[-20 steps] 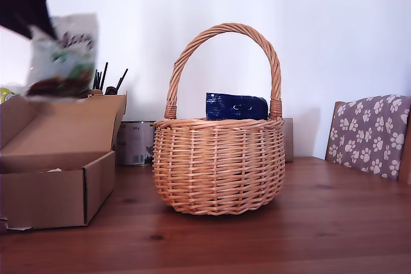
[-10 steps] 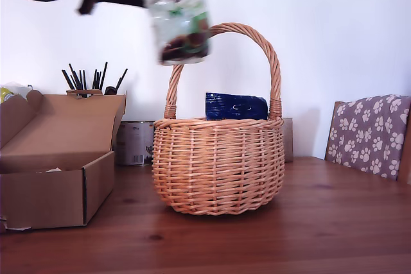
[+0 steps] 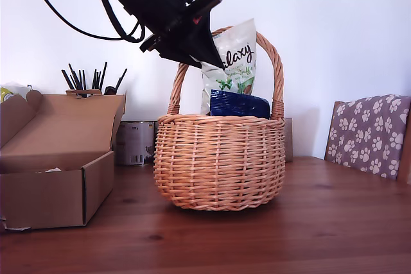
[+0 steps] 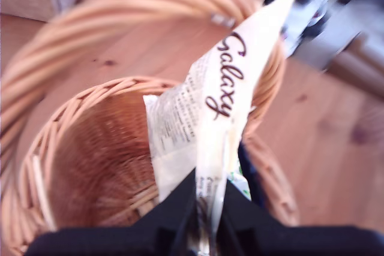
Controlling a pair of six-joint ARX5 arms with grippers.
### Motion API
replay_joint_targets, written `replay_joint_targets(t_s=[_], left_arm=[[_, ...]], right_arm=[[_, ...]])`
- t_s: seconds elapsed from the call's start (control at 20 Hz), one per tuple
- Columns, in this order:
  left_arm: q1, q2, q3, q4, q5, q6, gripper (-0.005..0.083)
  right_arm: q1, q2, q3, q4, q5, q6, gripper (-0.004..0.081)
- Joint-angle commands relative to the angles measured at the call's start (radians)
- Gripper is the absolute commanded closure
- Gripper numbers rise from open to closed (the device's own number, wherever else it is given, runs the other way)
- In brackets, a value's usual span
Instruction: Move the bags of Easter eggs from the cardboard box on the left into the woven basket on the right side.
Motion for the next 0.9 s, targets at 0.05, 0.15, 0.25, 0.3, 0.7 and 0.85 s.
replay_joint_targets(t_s=[0.05, 0.15, 0.25, 0.3, 0.7, 0.85], left_arm=[[-0.007, 0.046, 0.001, 0.009, -0.042, 0.009, 0.0797], [-0.009, 0.046, 0.001, -0.01, -0.05, 0.01, 0.0797], [-0.009, 0.046, 0.001, -0.012, -0.06, 0.009, 0.0773], [-0.009, 0.046, 0.001, -0.015, -0.082, 0.009, 0.0684], [-0.013, 0.038, 0.001, -0.044, -0.124, 0.035, 0.0302], [-0.013, -0.005, 0.001, -0.098, -0.123, 0.035, 0.0464]], right_arm=[[0.004, -0.009, 0.0, 0.003, 0.004, 0.0, 0.0783], [0.004, -0.009, 0.0, 0.003, 0.004, 0.0, 0.0783], [0.004, -0.009, 0.0, 0.003, 0.004, 0.0, 0.0783], [0.004, -0.009, 0.0, 0.003, 0.005, 0.0, 0.0783], [0.004, -0.009, 0.0, 0.0, 0.008, 0.0, 0.0783], [0.004, -0.008, 0.0, -0.001, 0.008, 0.0, 0.0783]])
